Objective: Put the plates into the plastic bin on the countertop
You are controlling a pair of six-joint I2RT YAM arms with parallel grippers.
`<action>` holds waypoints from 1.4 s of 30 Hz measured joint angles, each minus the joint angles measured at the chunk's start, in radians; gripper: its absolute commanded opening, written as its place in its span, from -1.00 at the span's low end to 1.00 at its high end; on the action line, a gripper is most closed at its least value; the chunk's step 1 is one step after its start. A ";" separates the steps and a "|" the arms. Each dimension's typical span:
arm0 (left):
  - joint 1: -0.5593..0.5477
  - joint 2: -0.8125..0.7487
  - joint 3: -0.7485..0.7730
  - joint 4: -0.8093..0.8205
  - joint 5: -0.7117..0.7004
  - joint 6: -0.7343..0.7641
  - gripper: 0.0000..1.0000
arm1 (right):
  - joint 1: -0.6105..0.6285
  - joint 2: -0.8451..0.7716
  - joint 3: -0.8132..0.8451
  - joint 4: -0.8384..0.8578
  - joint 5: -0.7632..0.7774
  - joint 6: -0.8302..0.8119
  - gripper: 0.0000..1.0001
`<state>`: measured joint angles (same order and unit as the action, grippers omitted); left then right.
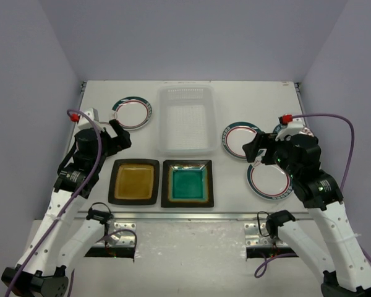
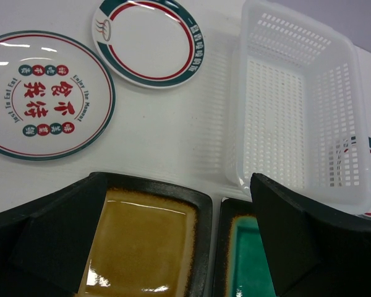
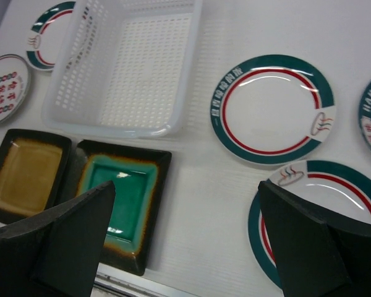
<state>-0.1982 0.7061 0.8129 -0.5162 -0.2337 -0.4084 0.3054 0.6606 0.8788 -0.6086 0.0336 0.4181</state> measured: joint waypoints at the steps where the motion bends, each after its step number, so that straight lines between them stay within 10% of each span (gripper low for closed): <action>1: 0.000 -0.001 -0.002 0.001 0.002 0.000 1.00 | 0.000 0.009 -0.016 0.022 -0.033 0.011 0.97; 14: -0.013 -0.028 -0.020 0.016 0.018 0.011 1.00 | 0.069 0.465 -0.601 0.588 -0.440 0.351 0.72; 26: -0.019 -0.028 -0.022 0.019 0.021 0.015 1.00 | 0.158 0.781 -0.686 1.152 -0.568 0.556 -0.16; 36: -0.025 -0.028 -0.022 0.019 0.021 0.015 1.00 | 0.162 0.979 -0.707 1.434 -0.621 0.637 -0.37; 42: -0.029 -0.028 -0.022 0.019 0.021 0.018 1.00 | 0.162 1.064 -0.710 1.539 -0.619 0.662 -1.00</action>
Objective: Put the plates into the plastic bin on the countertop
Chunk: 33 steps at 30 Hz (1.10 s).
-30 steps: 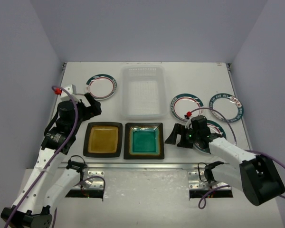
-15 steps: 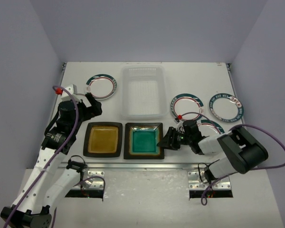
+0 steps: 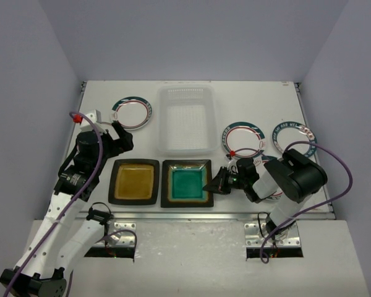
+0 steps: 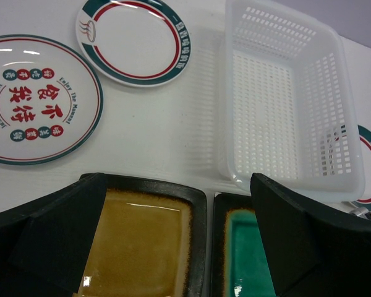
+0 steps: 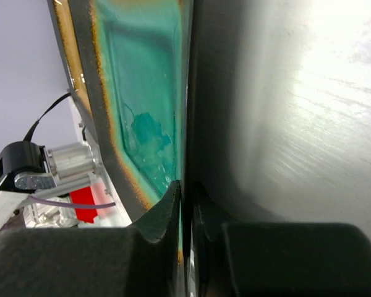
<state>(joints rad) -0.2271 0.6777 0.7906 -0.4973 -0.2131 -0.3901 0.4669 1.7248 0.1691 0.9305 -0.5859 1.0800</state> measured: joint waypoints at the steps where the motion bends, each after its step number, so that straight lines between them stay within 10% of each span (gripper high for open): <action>1: -0.001 0.000 0.000 0.000 0.000 0.000 1.00 | 0.000 0.003 -0.001 0.010 0.001 0.003 -1.00; 33: -0.011 0.001 0.000 0.000 0.005 0.000 1.00 | -0.007 -0.687 -0.087 -0.564 0.081 0.021 -1.00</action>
<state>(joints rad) -0.2379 0.6785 0.7906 -0.4972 -0.2085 -0.3897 0.4599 1.0379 0.0824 0.3660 -0.5050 1.1007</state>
